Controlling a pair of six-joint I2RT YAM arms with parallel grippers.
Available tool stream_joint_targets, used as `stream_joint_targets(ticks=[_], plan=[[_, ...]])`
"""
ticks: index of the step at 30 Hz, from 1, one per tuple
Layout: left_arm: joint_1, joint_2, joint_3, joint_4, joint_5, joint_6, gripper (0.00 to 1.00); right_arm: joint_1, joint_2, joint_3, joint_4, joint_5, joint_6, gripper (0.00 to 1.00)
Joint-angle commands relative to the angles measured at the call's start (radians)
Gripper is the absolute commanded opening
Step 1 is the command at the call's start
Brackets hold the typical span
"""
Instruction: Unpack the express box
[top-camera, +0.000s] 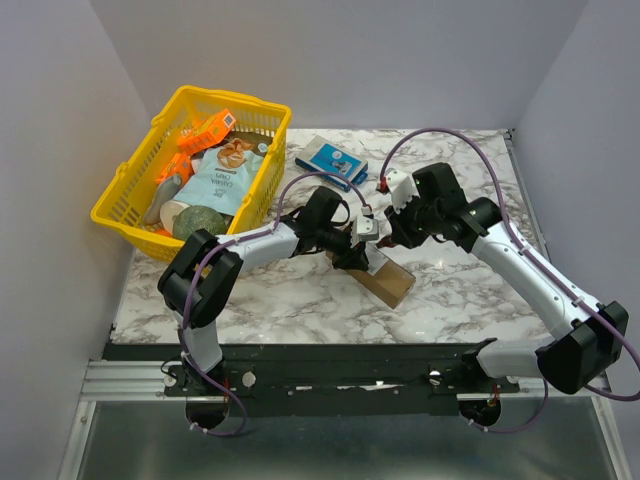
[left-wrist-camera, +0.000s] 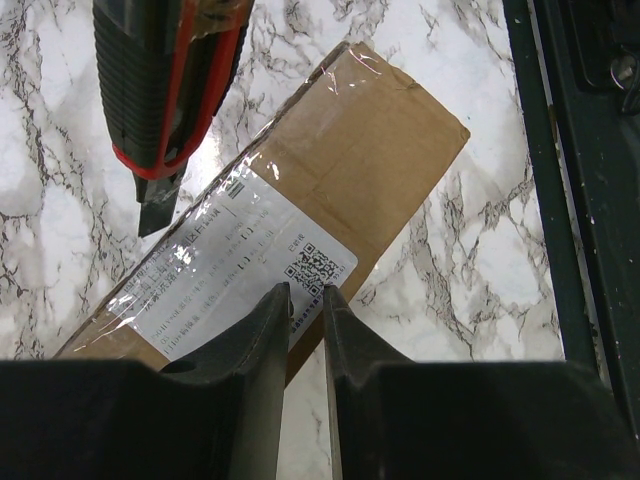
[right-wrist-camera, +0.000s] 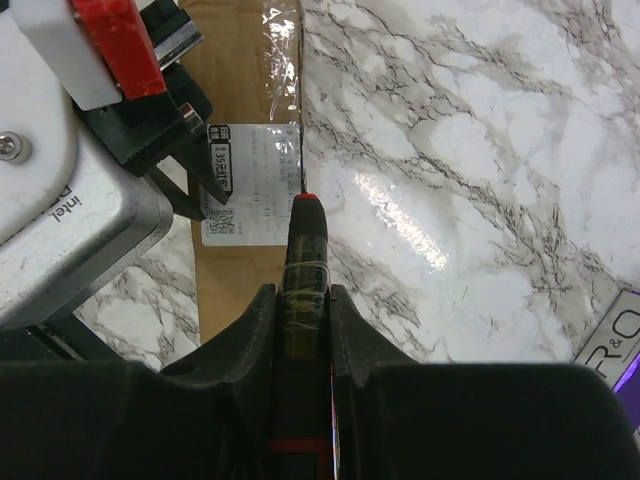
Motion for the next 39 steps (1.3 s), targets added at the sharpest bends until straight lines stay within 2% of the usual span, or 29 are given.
stream_joint_targets(ticks=[1, 21, 30, 39], plan=[[-0.010, 0.067, -0.029, -0.097, -0.034, 0.009, 0.28, 0.009, -0.002, -0.012, -0.011, 0.002, -0.024, 0.00], [-0.011, 0.075, -0.030, -0.088, -0.039, -0.005, 0.28, 0.009, -0.047, -0.037, -0.108, 0.034, -0.027, 0.00], [-0.011, 0.076, -0.029, -0.092, -0.037, -0.003, 0.28, 0.010, -0.073, 0.066, -0.140, 0.025, -0.012, 0.00], [-0.010, 0.078, -0.029, -0.095, -0.036, -0.003, 0.28, 0.009, -0.062, 0.014, -0.126, 0.020, -0.025, 0.00]])
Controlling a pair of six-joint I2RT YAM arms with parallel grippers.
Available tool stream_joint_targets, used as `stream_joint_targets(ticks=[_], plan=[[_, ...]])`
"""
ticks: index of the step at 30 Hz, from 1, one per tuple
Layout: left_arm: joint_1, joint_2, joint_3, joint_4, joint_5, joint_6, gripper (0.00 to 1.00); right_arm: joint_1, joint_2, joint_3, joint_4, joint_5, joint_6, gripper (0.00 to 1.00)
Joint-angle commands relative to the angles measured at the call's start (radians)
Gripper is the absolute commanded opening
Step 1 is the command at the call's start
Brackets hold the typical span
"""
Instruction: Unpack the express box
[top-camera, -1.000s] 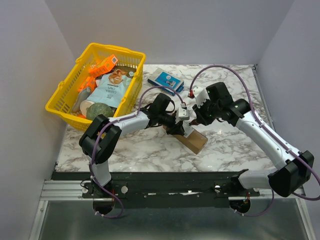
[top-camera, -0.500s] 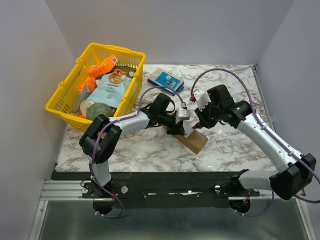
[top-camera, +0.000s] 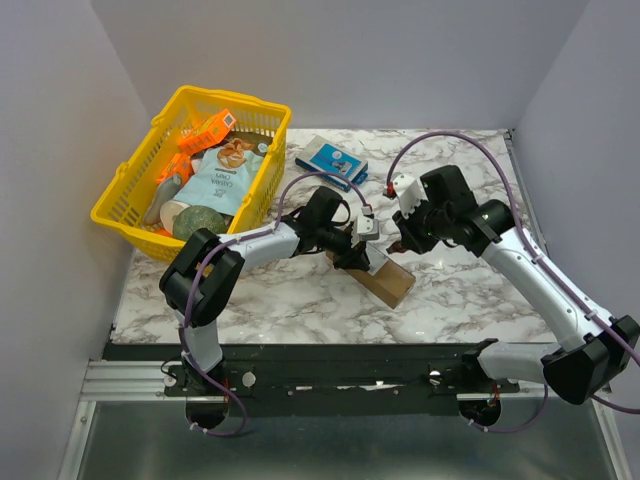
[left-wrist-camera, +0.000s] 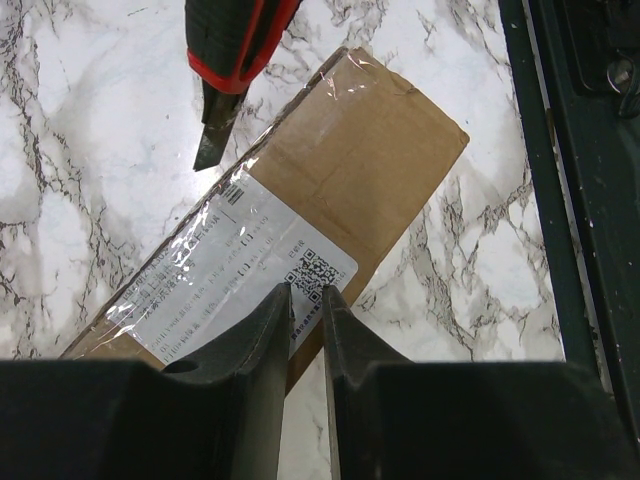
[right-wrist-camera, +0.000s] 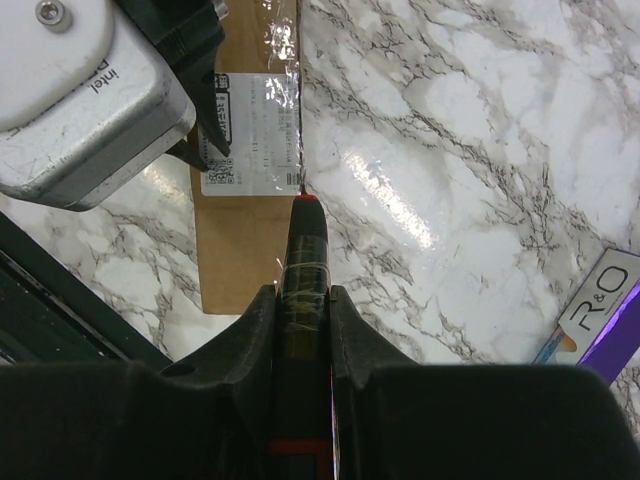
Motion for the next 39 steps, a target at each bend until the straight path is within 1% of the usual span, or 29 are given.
stream_joint_targets(ticks=[1, 16, 28, 39], plan=[[-0.011, 0.066, -0.032, -0.109, -0.047, 0.002, 0.28, 0.009, 0.004, -0.015, -0.007, -0.008, -0.007, 0.00], [-0.011, 0.072, -0.029, -0.108, -0.047, 0.002, 0.27, 0.010, 0.017, -0.008, -0.025, -0.027, -0.004, 0.00], [-0.010, 0.075, -0.028, -0.108, -0.048, -0.003, 0.27, 0.010, 0.048, -0.019, -0.025, 0.029, -0.048, 0.00], [-0.002, 0.096, -0.006, -0.116, -0.060, -0.004, 0.26, 0.010, -0.002, -0.056, -0.197, 0.065, -0.114, 0.00]])
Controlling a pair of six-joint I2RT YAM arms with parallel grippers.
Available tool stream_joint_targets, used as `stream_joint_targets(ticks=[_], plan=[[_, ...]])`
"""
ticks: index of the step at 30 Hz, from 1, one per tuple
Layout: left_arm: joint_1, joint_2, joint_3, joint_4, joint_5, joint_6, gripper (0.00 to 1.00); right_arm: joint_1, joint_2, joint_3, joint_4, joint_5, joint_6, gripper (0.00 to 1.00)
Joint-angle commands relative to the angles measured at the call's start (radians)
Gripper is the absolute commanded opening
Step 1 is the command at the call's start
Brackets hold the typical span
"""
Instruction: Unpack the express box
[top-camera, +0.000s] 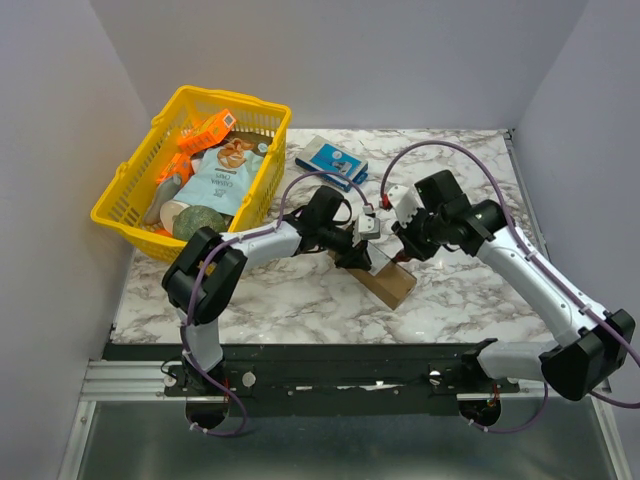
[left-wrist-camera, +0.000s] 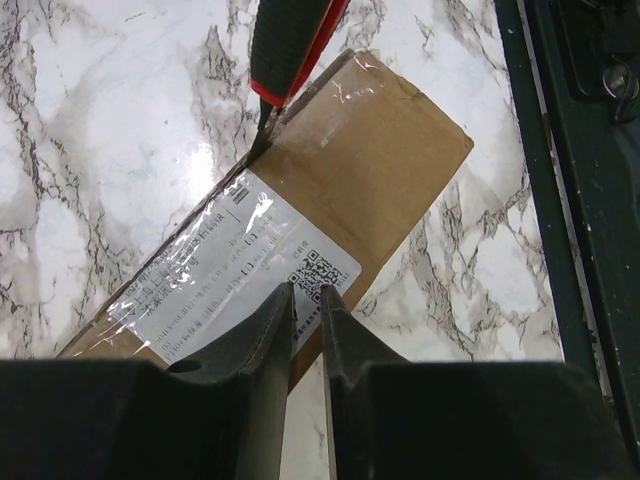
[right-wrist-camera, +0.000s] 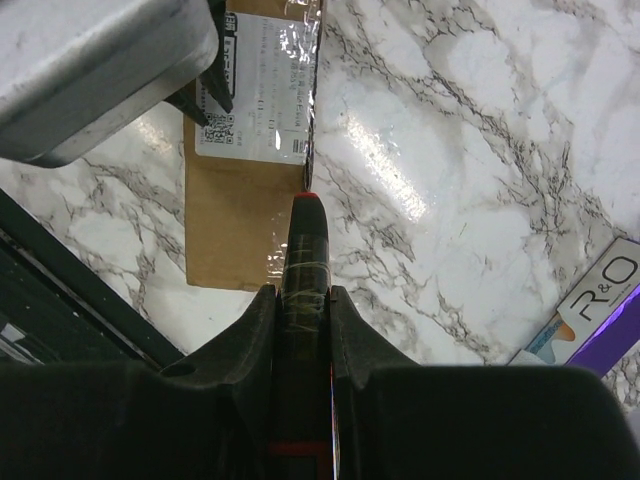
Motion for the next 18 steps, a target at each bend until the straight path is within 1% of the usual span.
stream_joint_targets(ticks=[1, 7, 10, 11, 14, 16, 18], plan=[[-0.005, 0.084, -0.016, -0.115, -0.071, -0.003, 0.26, 0.006, -0.034, -0.035, -0.148, 0.051, -0.039, 0.00], [-0.005, 0.095, -0.008, -0.108, -0.119, -0.029, 0.22, 0.006, -0.045, -0.048, -0.203, 0.056, -0.042, 0.00], [-0.005, 0.099, -0.007, -0.097, -0.139, -0.046, 0.17, 0.004, -0.044, -0.032, -0.217, 0.056, -0.013, 0.00], [-0.005, 0.099, -0.007, -0.095, -0.139, -0.049, 0.13, 0.006, -0.036, -0.022, -0.220, 0.051, 0.004, 0.00], [-0.005, 0.092, -0.008, -0.092, -0.119, -0.054, 0.10, 0.006, -0.005, 0.032, -0.231, 0.001, 0.056, 0.00], [-0.005, 0.075, -0.010, -0.080, -0.106, -0.059, 0.10, 0.006, 0.037, 0.056, -0.220, 0.000, 0.079, 0.00], [-0.005, 0.029, -0.017, -0.060, -0.100, -0.083, 0.15, 0.006, 0.088, 0.107, -0.208, 0.002, 0.075, 0.00]])
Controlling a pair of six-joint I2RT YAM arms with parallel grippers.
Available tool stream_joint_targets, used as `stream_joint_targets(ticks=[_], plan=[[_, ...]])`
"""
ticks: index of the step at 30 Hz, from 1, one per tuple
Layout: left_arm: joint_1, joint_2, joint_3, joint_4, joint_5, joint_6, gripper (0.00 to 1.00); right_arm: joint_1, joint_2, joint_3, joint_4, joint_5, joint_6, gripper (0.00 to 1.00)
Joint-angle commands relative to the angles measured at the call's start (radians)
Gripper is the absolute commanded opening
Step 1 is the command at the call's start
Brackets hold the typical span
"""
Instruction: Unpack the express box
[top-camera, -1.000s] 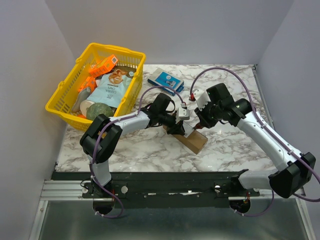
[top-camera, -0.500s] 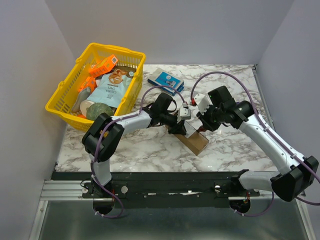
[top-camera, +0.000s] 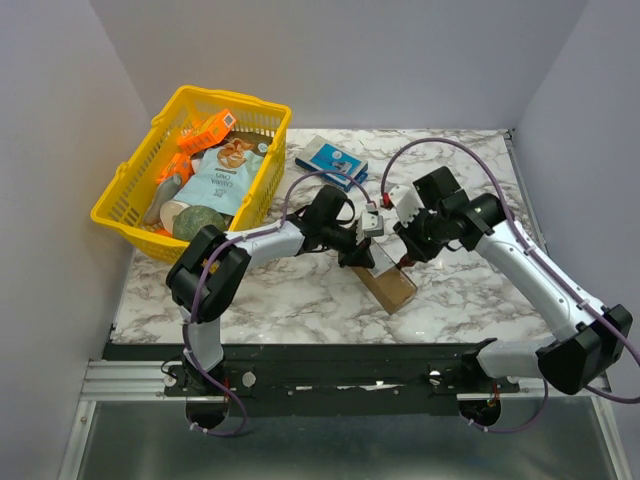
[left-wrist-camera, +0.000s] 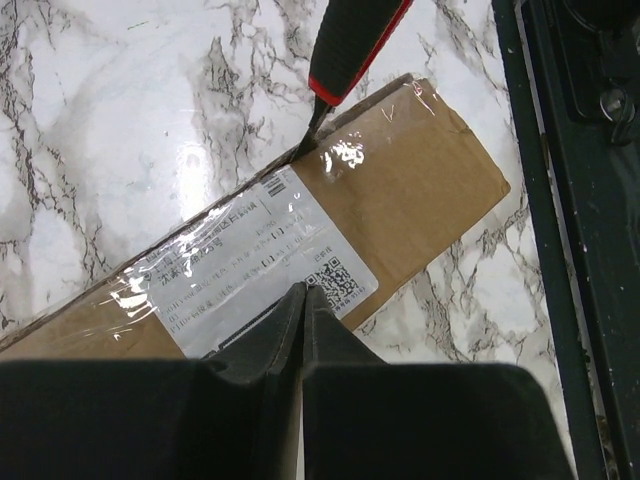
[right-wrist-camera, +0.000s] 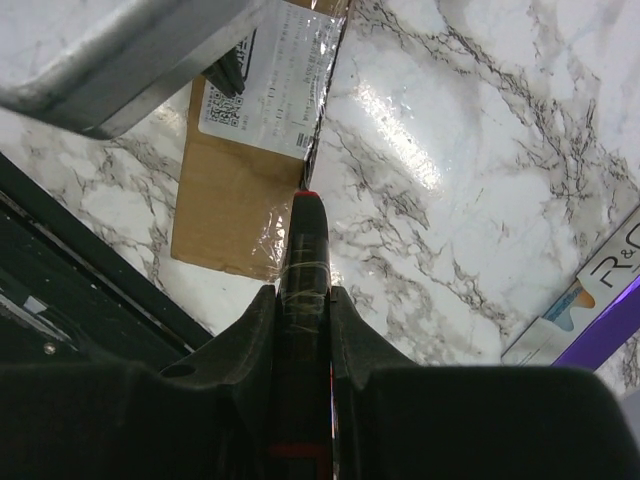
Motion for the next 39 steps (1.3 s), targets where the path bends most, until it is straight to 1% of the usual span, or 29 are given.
stream_joint_targets(ticks=[1, 3, 4, 5, 8, 11, 15, 17, 21, 26, 29, 34, 36, 39], plan=[[0.004, -0.025, -0.054, -0.040, -0.087, -0.038, 0.17, 0.006, 0.096, 0.094, -0.111, -0.006, 0.037, 0.00], [0.006, -0.098, -0.090, 0.034, -0.064, -0.087, 0.25, 0.006, 0.130, 0.155, -0.096, 0.004, 0.028, 0.00], [0.009, -0.114, -0.094, 0.085, -0.063, -0.104, 0.26, 0.006, 0.163, 0.177, -0.091, 0.003, 0.021, 0.00], [0.012, -0.126, -0.092, 0.099, -0.050, -0.116, 0.27, 0.006, 0.179, 0.195, -0.086, -0.002, 0.018, 0.00], [0.015, -0.138, -0.075, 0.119, -0.042, -0.156, 0.27, 0.009, 0.243, 0.264, -0.066, -0.019, 0.012, 0.00], [0.018, -0.129, -0.094, 0.156, -0.031, -0.182, 0.26, 0.026, 0.301, 0.322, -0.050, -0.031, -0.005, 0.00], [0.027, -0.077, -0.120, 0.197, -0.024, -0.221, 0.24, 0.038, 0.346, 0.370, -0.057, -0.037, -0.032, 0.00], [0.034, -0.054, -0.123, 0.214, -0.008, -0.233, 0.22, 0.038, 0.346, 0.367, -0.060, -0.030, -0.071, 0.00], [0.044, 0.003, -0.100, 0.176, -0.031, -0.209, 0.20, 0.038, 0.322, 0.332, -0.071, -0.005, -0.138, 0.00], [0.058, 0.047, -0.074, 0.119, -0.076, -0.185, 0.14, 0.036, 0.226, 0.231, -0.066, 0.015, -0.206, 0.00], [0.064, 0.063, -0.068, 0.116, -0.082, -0.192, 0.12, 0.033, 0.184, 0.169, -0.077, 0.026, -0.229, 0.00], [0.066, 0.078, -0.054, 0.102, -0.080, -0.188, 0.10, 0.020, 0.151, 0.112, -0.095, 0.055, -0.232, 0.00], [0.064, 0.086, -0.040, 0.088, -0.091, -0.188, 0.06, 0.012, 0.145, 0.105, -0.096, 0.081, -0.217, 0.00], [0.064, 0.102, -0.028, 0.082, -0.111, -0.202, 0.00, 0.010, 0.162, 0.128, -0.128, 0.075, -0.152, 0.00]])
